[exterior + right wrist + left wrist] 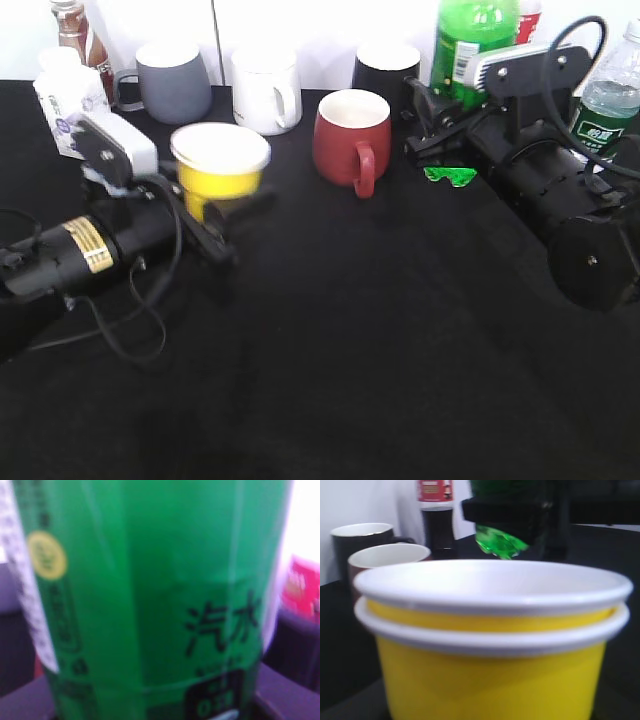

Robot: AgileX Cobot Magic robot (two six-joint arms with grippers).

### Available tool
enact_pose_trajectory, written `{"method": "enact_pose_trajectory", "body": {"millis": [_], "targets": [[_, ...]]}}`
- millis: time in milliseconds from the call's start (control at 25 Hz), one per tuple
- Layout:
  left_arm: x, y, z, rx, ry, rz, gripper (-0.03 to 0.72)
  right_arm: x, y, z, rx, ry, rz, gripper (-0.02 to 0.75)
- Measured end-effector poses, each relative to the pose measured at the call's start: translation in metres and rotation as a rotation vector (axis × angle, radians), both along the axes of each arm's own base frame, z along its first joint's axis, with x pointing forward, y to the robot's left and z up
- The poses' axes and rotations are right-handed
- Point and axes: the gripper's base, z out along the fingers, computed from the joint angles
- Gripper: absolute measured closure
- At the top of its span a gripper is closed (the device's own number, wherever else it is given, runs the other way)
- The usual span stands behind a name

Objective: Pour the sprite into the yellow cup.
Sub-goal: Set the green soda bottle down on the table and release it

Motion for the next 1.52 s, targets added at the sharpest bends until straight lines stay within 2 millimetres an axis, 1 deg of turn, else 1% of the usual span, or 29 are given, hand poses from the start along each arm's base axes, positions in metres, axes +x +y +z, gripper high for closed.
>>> {"method": "enact_pose_trajectory", "body": {"millis": [120,160,240,360,440,520,600,680,760,840,1120,1440,1520], "targets": [[0.011,0.011,0.002,0.027,-0.049,0.163,0.234,0.000,0.000,-0.001,0.010,0.017,-0.005,0.318],[0.019,0.013,0.003,0.014,-0.057,0.209,0.234,0.000,0.000,-0.001,0.011,0.018,-0.004,0.318],[0.040,0.016,0.003,-0.004,-0.079,0.263,0.234,0.000,0.000,-0.001,0.010,0.019,-0.004,0.318],[0.073,0.030,-0.009,-0.005,-0.087,0.334,0.234,0.000,0.000,-0.001,0.010,0.020,-0.004,0.319],[0.092,0.036,-0.014,-0.013,-0.104,0.363,0.234,0.000,0.000,-0.002,0.010,0.021,-0.004,0.319],[0.108,0.033,-0.019,-0.013,-0.129,0.349,0.234,0.000,0.000,-0.002,0.011,0.022,-0.004,0.319],[0.120,0.028,-0.031,-0.006,-0.134,0.325,0.234,0.000,0.000,-0.002,0.011,0.022,-0.005,0.319],[0.128,0.023,-0.041,0.001,-0.136,0.306,0.234,0.000,-0.001,-0.002,0.016,0.025,-0.016,0.319],[0.136,0.024,-0.047,0.000,-0.142,0.311,0.234,0.001,-0.002,-0.002,0.020,0.027,-0.024,0.319],[0.140,0.027,-0.053,-0.001,-0.135,0.320,0.234,0.001,-0.002,-0.002,0.021,0.027,-0.025,0.319],[0.141,0.027,-0.052,-0.003,-0.136,0.319,0.234,0.001,-0.002,-0.002,0.021,0.027,-0.027,0.319],[0.137,0.027,-0.057,0.018,-0.110,0.306,0.230,0.001,-0.002,-0.002,0.021,0.027,-0.027,0.319],[0.135,0.026,-0.059,0.033,-0.110,0.276,0.212,0.001,-0.002,-0.002,0.021,0.027,-0.027,0.319]]}}
